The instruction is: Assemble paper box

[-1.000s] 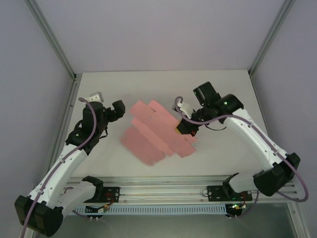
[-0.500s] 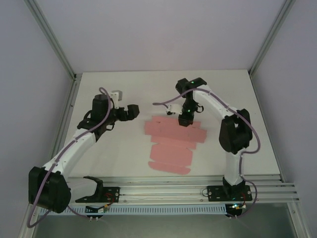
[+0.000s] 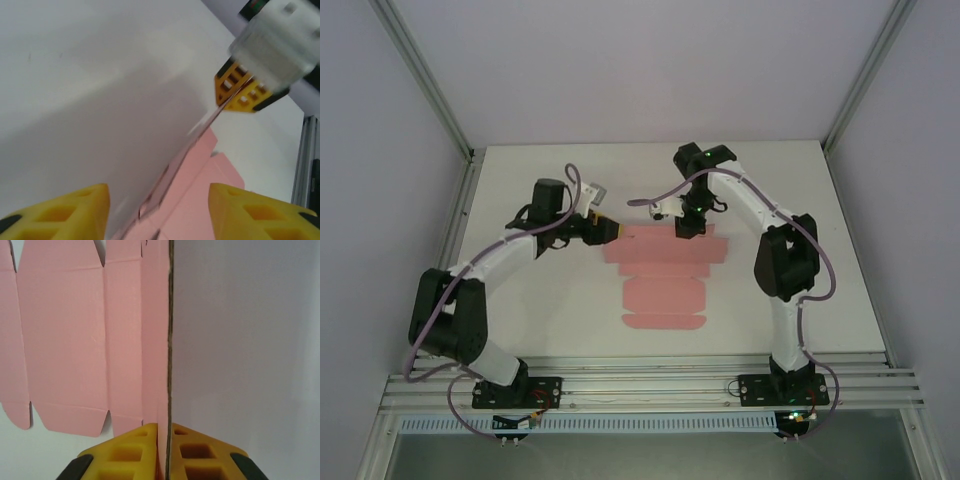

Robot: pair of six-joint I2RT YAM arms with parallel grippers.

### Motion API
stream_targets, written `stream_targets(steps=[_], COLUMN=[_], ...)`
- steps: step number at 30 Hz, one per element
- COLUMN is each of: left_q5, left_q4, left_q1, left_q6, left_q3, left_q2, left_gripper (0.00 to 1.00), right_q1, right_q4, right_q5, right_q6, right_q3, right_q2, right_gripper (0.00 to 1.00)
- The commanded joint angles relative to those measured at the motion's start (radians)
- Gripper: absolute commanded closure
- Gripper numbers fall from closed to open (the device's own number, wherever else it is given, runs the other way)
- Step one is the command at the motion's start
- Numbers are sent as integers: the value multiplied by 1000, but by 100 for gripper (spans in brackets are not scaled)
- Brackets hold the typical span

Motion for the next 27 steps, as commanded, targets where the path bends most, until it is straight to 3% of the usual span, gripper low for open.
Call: stream_targets(steps=[1, 12, 15, 18, 21, 27], left_q5=[107, 60, 54, 6, -36, -224], left_q4=[-45, -140, -160, -171, -150, -66], left_q1=[0, -20, -35, -65, -91, -141], left_q6=[48, 126, 125, 128, 106, 53], left_q3=[65, 70, 88, 102, 94, 58], left_q2=[36, 70, 87, 90, 78, 34], left_gripper=[56, 58, 66, 77, 81, 81], right_q1=[-9, -22, -22, -22, -21, -21], right_q4=[-55, -52, -49, -44, -27, 18], right_q5=[-78, -129, -134, -130, -120, -94], right_q6=[-13, 7, 19, 35, 60, 106], right_q3=[17, 15, 13, 11, 4, -32], right_q2=[27, 31, 36, 40, 39, 24], right_gripper=[91, 98, 100, 100, 100, 100])
